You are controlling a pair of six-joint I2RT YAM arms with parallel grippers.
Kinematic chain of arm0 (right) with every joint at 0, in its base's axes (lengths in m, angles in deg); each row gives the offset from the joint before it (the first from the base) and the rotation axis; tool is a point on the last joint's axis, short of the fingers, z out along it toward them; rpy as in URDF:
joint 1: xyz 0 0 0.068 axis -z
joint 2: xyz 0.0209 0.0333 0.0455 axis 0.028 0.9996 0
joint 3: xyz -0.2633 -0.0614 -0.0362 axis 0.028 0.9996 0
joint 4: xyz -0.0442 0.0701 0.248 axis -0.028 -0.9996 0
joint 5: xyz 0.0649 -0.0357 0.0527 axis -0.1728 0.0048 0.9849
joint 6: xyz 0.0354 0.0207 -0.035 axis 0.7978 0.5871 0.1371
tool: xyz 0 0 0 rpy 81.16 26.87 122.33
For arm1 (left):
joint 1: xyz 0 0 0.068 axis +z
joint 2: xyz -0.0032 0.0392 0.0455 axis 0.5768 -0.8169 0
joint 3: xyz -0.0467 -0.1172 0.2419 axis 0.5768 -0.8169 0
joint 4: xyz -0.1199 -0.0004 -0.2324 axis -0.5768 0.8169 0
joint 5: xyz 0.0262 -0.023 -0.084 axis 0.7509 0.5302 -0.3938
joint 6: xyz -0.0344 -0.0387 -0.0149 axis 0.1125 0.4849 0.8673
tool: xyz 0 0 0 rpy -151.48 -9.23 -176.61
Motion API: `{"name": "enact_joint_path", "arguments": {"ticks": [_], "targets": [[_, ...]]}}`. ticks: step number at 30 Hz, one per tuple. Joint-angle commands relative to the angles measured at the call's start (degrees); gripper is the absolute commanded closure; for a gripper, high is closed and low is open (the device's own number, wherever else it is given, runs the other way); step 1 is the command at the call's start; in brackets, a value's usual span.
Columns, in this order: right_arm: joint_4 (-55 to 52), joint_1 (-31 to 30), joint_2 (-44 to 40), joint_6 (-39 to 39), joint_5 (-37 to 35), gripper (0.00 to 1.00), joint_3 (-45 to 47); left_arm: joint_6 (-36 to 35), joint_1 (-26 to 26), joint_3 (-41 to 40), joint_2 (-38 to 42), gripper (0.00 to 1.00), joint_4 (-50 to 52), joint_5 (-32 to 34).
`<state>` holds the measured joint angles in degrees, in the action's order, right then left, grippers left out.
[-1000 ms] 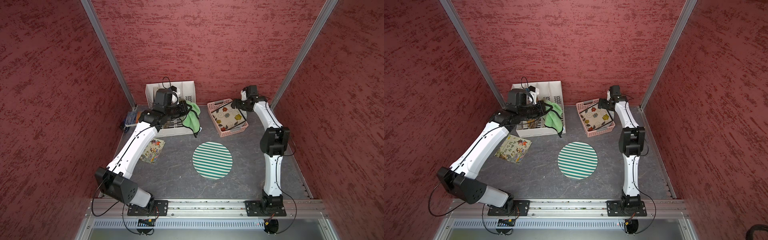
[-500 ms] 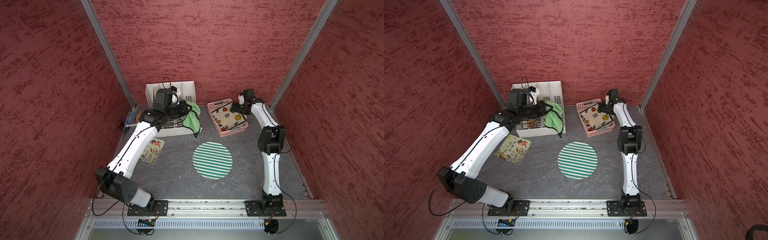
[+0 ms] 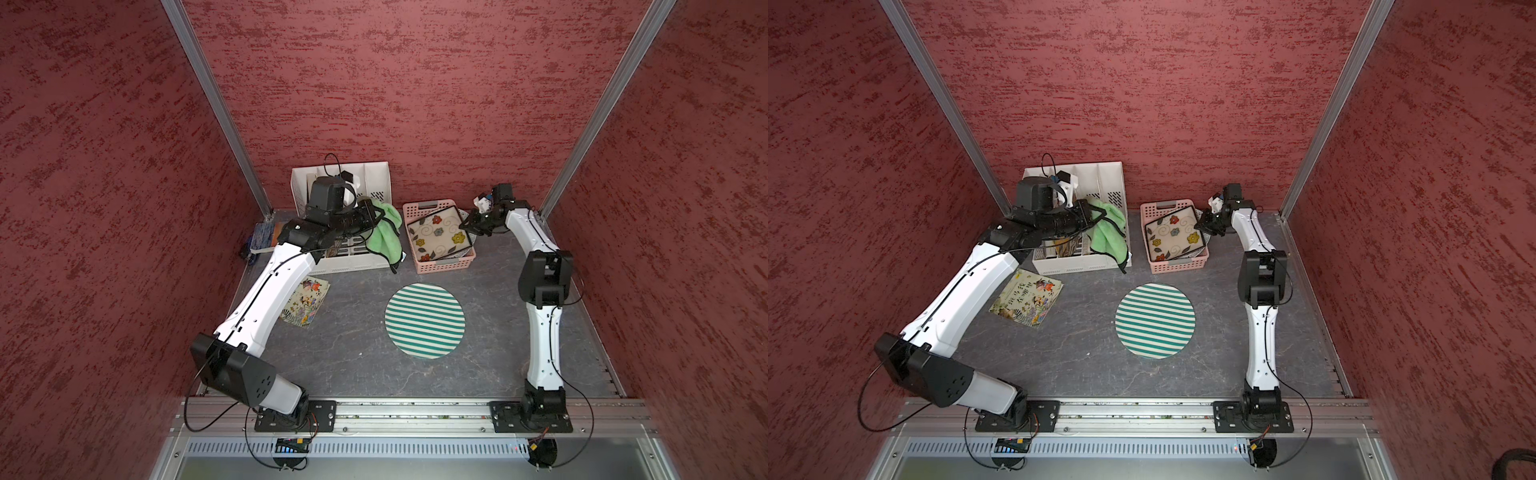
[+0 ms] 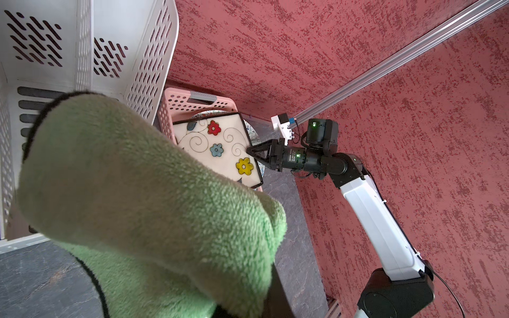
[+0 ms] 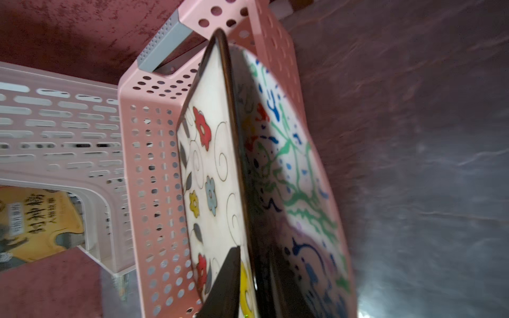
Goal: Wipe the wet plate dry
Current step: Pick up the plate from the bin.
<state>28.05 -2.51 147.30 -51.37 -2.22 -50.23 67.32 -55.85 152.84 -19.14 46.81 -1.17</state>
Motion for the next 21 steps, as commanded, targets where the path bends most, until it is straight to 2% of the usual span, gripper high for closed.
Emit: {"name": "enact_joint_path", "arguments": {"ticks": [1,6,8,9,10,12,16,21], "targets": [[5.01,-0.95,0.03,4.29,7.21,0.82,0.79,0.06,-0.42,-1.42,2.24,1.00,-1.76,0.96],[5.38,-2.39,1.39,3.21,5.00,0.87,2.63,0.65,-0.81,-3.63,4.28,1.00,-2.18,2.06],[4.56,-3.60,2.04,1.41,3.71,0.79,2.52,0.78,-0.97,-4.22,4.87,1.00,-2.23,2.42],[3.63,-4.25,2.65,0.60,2.66,0.66,2.30,0.85,-1.11,-4.41,5.11,1.00,-2.16,2.55],[2.43,-4.93,3.30,-0.50,1.27,0.61,1.59,0.88,-1.23,-4.62,5.36,1.00,-2.13,2.78],[0.17,-6.03,4.63,-1.55,-1.35,0.61,0.24,0.91,-1.46,-4.94,5.83,1.00,-2.08,3.14],[-0.06,-6.42,5.48,-0.83,-3.64,0.75,0.87,1.06,-1.94,-5.49,6.73,1.00,-1.74,3.86],[0.25,-6.37,2.35,-0.88,-1.04,0.90,-1.02,1.16,-2.52,-5.47,7.70,1.00,-1.48,4.58]]}}
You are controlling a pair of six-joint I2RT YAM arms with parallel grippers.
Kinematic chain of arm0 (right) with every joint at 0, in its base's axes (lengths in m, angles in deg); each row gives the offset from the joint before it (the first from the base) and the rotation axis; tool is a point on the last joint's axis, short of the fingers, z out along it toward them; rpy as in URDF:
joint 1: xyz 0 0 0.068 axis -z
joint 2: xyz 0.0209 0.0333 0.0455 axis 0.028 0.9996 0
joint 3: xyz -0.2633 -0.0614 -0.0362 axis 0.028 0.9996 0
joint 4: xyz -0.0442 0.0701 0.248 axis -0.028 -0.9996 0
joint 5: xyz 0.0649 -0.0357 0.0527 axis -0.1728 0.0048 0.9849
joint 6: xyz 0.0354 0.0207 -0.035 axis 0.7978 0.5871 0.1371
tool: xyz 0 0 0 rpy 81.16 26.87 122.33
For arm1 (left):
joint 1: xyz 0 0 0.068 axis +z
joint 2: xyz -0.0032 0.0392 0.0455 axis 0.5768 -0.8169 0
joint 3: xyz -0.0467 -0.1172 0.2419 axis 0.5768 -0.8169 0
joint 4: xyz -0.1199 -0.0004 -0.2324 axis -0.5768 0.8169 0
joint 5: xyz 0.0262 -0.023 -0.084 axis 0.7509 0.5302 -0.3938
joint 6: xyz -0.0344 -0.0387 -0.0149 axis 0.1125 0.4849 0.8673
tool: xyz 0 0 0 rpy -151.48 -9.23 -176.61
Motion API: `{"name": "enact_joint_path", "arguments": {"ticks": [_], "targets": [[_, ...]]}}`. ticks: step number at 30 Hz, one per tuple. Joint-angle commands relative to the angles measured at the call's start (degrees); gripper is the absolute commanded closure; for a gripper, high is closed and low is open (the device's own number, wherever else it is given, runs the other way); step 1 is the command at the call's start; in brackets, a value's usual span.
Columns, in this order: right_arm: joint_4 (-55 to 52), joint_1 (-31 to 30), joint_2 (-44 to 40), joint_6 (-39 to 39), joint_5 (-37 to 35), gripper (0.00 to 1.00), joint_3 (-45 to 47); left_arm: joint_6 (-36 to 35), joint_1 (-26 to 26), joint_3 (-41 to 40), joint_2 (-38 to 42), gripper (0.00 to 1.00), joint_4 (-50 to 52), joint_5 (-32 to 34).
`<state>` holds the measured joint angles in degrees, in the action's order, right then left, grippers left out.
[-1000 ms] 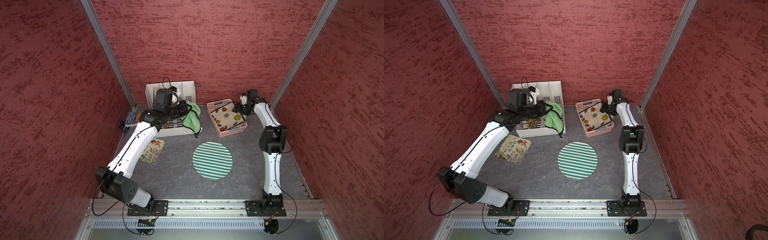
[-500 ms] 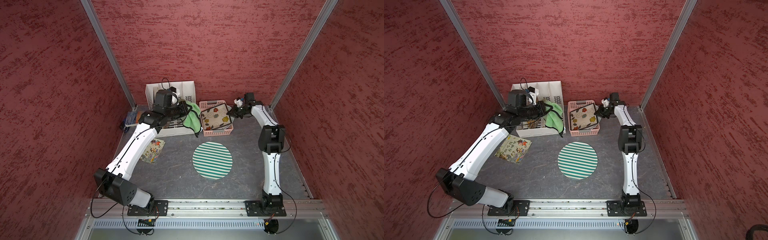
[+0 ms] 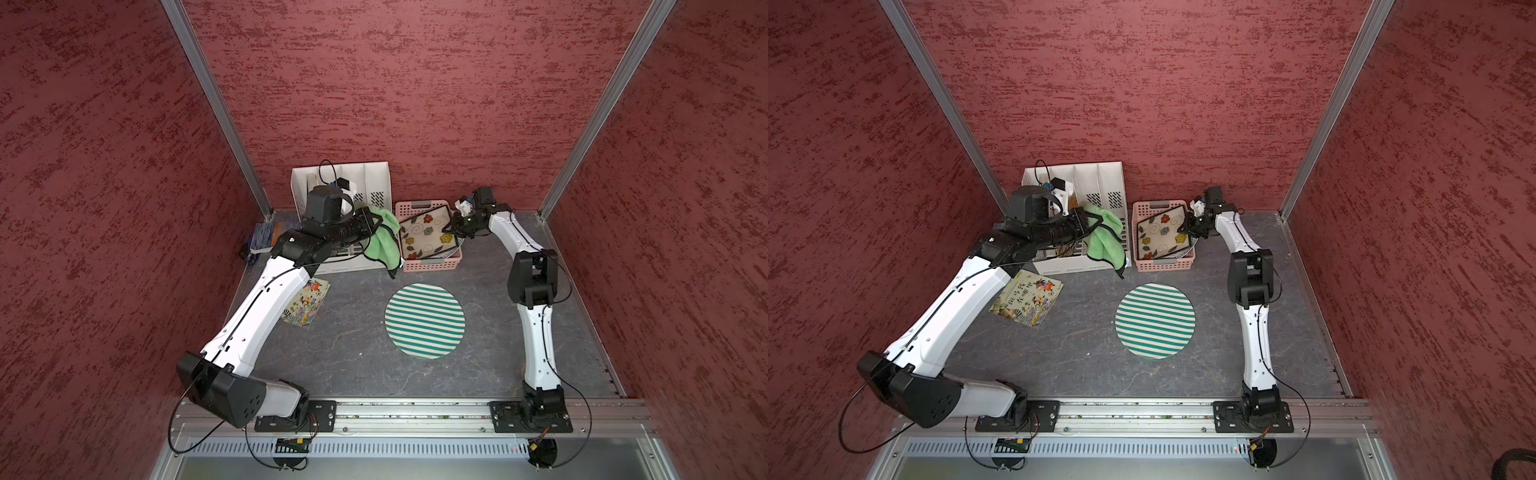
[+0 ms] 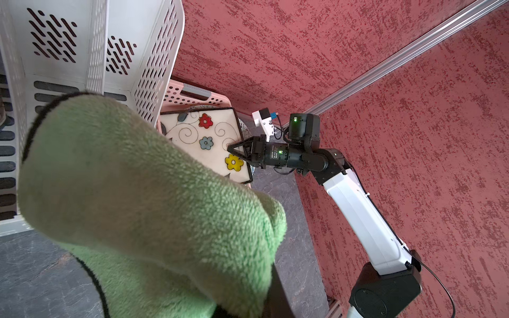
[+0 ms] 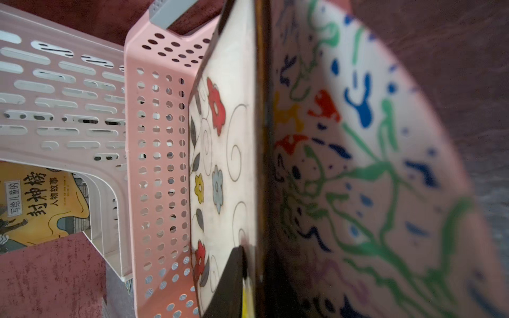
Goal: Wipe the wet plate dry
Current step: Pick up the plate from the bin.
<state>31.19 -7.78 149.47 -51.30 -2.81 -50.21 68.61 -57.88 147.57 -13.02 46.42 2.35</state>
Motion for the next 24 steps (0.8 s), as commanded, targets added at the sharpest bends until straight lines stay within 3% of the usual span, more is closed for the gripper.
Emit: {"name": "enact_joint_path", "arguments": {"ticks": [1,4,10,16,24], "targets": [[-2.52,-1.04,-0.87,-0.52,0.13,0.94,-1.66,-0.22,-0.68,-0.09,1.77,1.00,-1.13,1.04],[1.39,-1.07,-5.33,2.59,2.16,0.99,-1.86,-0.32,-1.02,0.52,2.09,1.00,-1.32,1.09],[10.05,-1.06,-14.79,7.93,0.84,1.00,0.55,0.20,-2.56,4.39,1.46,1.00,-2.33,1.07],[25.15,-1.25,-27.80,17.29,0.30,1.00,13.35,2.14,-7.54,11.03,-1.19,1.00,-5.90,3.27],[48.61,-5.52,-46.87,38.22,0.75,1.00,40.27,0.44,-16.20,23.94,-14.63,1.00,-2.10,14.30]]}}
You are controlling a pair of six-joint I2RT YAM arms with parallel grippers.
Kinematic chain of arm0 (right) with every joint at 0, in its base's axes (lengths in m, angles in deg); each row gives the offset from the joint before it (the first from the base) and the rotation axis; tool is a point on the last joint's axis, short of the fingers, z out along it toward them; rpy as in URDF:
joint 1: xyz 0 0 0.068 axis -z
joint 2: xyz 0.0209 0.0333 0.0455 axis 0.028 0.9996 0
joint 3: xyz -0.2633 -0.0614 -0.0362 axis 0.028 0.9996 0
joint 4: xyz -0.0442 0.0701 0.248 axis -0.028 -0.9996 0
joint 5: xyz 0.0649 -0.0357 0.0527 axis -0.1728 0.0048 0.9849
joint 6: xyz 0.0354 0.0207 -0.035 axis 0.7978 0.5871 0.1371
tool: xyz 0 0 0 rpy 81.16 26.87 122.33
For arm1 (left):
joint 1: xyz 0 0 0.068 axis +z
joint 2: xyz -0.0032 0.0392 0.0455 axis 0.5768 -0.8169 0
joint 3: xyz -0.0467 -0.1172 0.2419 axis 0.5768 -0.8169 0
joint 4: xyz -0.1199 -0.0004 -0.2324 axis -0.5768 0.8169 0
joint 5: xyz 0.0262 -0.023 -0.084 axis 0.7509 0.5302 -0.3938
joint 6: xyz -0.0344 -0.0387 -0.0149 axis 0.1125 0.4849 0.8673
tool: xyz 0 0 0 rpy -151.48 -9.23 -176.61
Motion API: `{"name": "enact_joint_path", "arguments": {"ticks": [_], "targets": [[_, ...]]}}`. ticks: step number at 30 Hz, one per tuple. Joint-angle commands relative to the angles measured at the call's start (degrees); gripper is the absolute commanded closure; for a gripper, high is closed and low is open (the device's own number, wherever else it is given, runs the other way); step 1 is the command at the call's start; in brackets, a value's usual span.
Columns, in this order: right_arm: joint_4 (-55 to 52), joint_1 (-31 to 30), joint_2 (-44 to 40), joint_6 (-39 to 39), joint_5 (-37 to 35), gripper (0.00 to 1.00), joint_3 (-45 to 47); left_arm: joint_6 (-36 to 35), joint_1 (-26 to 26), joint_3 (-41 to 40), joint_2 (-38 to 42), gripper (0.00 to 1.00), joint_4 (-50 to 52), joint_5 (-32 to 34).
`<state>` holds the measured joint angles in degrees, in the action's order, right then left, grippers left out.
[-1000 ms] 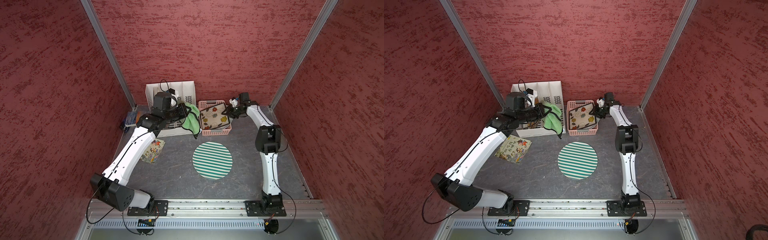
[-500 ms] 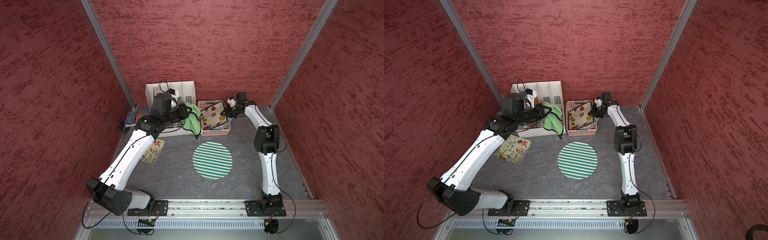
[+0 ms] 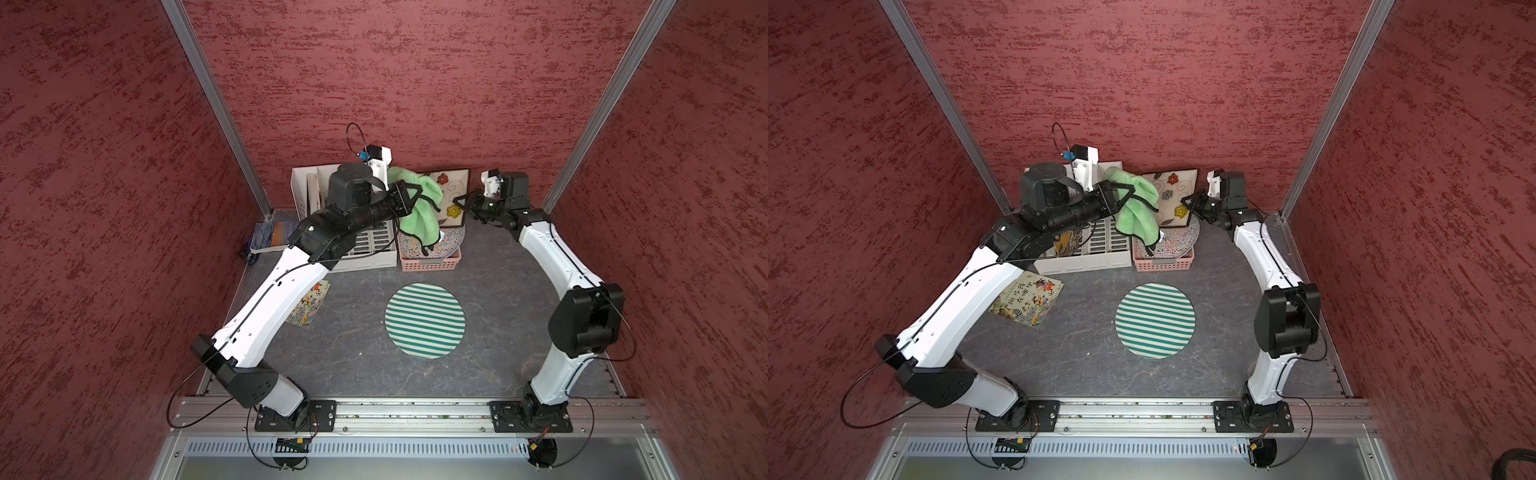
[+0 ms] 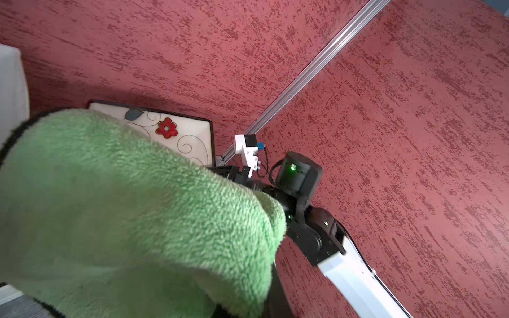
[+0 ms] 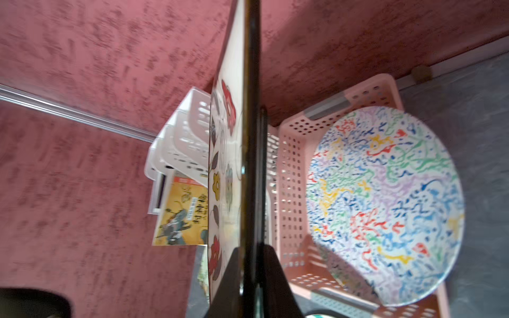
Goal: Wipe the wet plate dry
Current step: Pick up the plate from the bin, then wipe the plate with towel.
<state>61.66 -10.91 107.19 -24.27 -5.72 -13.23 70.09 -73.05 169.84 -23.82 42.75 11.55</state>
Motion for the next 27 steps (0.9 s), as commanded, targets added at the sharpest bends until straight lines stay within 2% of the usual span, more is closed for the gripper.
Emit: {"name": "enact_joint_path", "arguments": {"ticks": [1,3,5,9,11,14,16,18,20,24,27], "targets": [[20.44,-3.08,-6.19,13.72,3.31,1.00,4.91,-0.80,-1.32,1.93,-5.14,1.00,1.46,5.61],[23.57,-4.33,-8.31,17.06,2.44,1.00,6.50,-0.08,-1.36,1.95,-7.36,1.00,0.51,4.86],[25.74,-5.42,-9.72,19.74,1.62,1.00,6.45,-0.74,-1.33,2.39,-9.86,1.00,-0.49,1.18],[34.11,-5.72,-8.37,30.00,0.33,1.00,5.21,-0.57,-0.70,-1.11,-13.84,1.00,-4.81,-14.82],[37.73,-5.67,-6.48,33.26,0.19,1.00,2.67,3.99,0.58,-6.80,-13.89,1.00,-6.23,-17.56],[39.42,-5.70,-4.36,35.38,0.68,1.00,-0.14,9.01,3.30,-15.41,-10.59,1.00,-6.15,-14.32],[41.24,-5.66,-4.10,36.76,0.77,1.00,0.69,9.42,5.51,-19.17,-7.16,1.00,-2.73,-7.52],[42.01,-5.72,-4.55,36.05,2.11,1.00,2.01,9.45,7.88,-21.02,-4.09,1.00,2.01,-0.55],[42.27,-5.80,-5.54,33.77,5.26,1.00,3.36,8.13,10.54,-20.90,-2.52,1.00,5.09,1.99],[46.60,-7.21,-5.15,30.57,19.28,1.00,6.03,2.48,14.15,-15.15,-4.13,1.00,7.30,-0.14],[44.54,-9.03,-8.51,23.25,24.79,1.00,11.44,0.33,15.40,-11.87,-6.80,1.00,2.78,-9.35]]}}
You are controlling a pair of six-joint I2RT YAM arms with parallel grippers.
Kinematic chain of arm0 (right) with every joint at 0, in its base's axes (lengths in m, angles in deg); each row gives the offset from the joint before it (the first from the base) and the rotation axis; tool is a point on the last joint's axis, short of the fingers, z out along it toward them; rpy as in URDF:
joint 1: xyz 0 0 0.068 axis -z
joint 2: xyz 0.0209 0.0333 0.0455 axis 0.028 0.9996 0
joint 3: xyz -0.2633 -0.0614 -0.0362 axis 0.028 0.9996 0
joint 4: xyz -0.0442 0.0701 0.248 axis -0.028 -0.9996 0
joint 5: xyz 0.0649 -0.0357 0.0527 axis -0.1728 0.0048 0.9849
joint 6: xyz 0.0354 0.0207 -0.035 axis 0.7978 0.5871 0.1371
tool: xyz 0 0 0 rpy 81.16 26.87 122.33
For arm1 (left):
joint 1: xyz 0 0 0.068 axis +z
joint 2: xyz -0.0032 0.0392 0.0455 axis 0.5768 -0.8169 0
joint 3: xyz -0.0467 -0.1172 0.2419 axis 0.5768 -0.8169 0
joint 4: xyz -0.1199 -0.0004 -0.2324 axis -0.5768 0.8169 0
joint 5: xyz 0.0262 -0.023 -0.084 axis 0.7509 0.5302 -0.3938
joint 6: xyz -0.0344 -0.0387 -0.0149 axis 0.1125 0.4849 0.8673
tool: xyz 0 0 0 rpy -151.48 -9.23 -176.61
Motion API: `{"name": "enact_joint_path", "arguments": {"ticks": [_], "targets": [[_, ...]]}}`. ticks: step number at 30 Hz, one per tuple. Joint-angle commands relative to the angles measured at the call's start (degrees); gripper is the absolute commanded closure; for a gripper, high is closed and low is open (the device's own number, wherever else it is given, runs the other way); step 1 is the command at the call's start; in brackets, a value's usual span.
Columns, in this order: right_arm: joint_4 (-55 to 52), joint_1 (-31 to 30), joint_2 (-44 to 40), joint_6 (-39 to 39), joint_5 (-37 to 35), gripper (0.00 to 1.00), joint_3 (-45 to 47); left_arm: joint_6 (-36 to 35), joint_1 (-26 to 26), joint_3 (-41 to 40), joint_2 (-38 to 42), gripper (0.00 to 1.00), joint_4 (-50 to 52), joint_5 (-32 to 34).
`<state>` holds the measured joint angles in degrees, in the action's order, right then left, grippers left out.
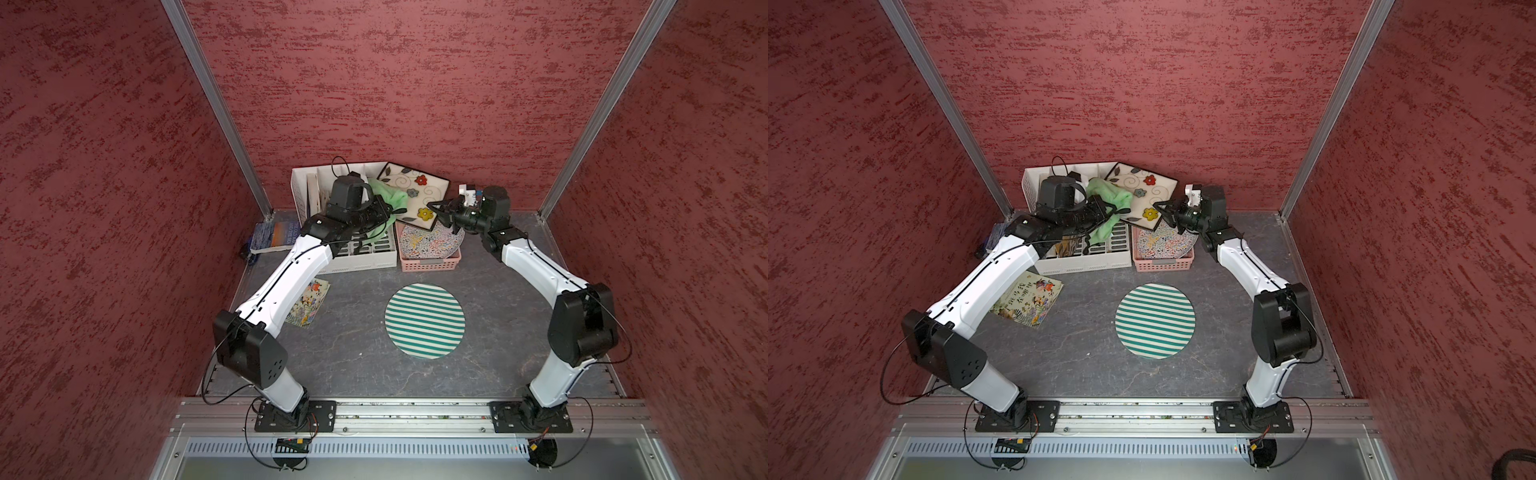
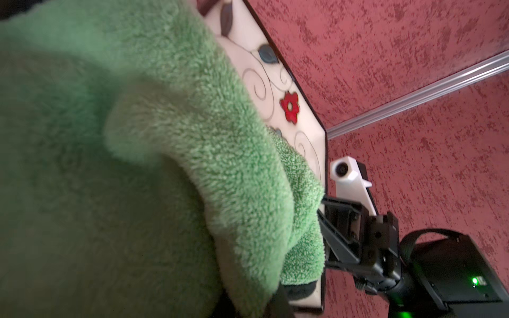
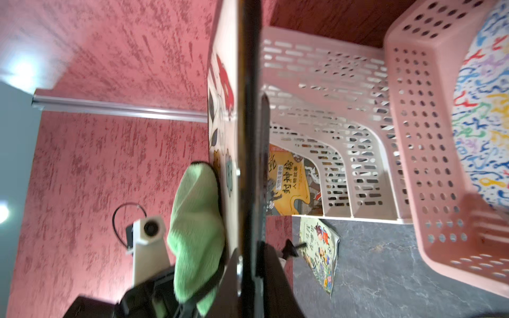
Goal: Wipe the wet plate dry
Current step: Wipe the plate with towel.
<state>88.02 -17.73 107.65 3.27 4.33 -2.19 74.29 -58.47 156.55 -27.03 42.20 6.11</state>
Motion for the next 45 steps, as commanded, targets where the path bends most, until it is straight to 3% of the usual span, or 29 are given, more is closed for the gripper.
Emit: {"name": "enact_joint_path", "arguments": {"ticks": [1,4,10,14,17,19,22,24,29,31,34,36,41,45], "targets": [[16.00,-2.75,-10.53,-7.85,15.44,1.00,1.77,-3.88,0.91,2.74,-4.87,1.00,2.90,-6.13],[4.20,-4.07,-13.87,-17.74,15.92,1.00,2.33,-3.88,0.41,6.35,-8.00,1.00,3.90,-9.86],[-6.81,-4.84,-16.05,-31.29,16.39,1.00,0.38,-7.42,-0.12,9.80,-9.98,1.00,8.03,-9.32],[-0.95,-4.84,-15.17,-26.31,12.51,1.00,-2.76,-9.76,-2.26,12.72,-12.42,1.00,2.93,-24.72],[6.79,-4.27,-12.74,-18.64,3.09,1.00,-6.15,-8.09,-5.31,13.72,-14.26,1.00,-1.80,-34.83],[8.96,-3.23,-11.82,-16.22,-1.86,1.00,-8.25,-8.66,-6.54,13.99,-14.90,1.00,0.15,-33.85],[8.98,-1.83,-12.27,-16.14,-4.38,1.00,-9.48,-8.57,-5.61,10.57,-12.20,1.00,4.01,-23.74],[6.62,-1.44,-13.56,-17.70,-3.77,1.00,-8.70,-7.09,-3.16,7.20,-9.37,1.00,4.22,-17.94],[5.69,-2.32,-17.87,-19.80,2.84,1.00,-2.38,-5.18,3.05,3.78,-3.29,1.00,1.59,-11.75],[2.02,-4.67,-18.90,-22.67,5.80,1.00,-1.65,-7.94,3.26,7.34,-4.11,1.00,3.10,-12.05],[-3.05,-8.28,-19.32,-28.87,7.07,1.00,-3.00,-10.12,1.73,13.72,-8.45,1.00,4.22,-18.13],[-1.61,-8.47,-18.61,-28.16,6.00,1.00,-4.51,-10.98,-0.42,17.61,-12.14,1.00,5.72,-19.97],[2.59,-3.95,-16.63,-24.00,-1.44,1.00,-12.63,-9.10,-4.22,20.14,-15.54,1.00,3.72,-18.42],[4.31,2.57,-15.91,-19.17,-7.82,1.00,-15.08,-3.22,-1.80,17.78,-11.51,1.00,-3.51,-19.12]]}}
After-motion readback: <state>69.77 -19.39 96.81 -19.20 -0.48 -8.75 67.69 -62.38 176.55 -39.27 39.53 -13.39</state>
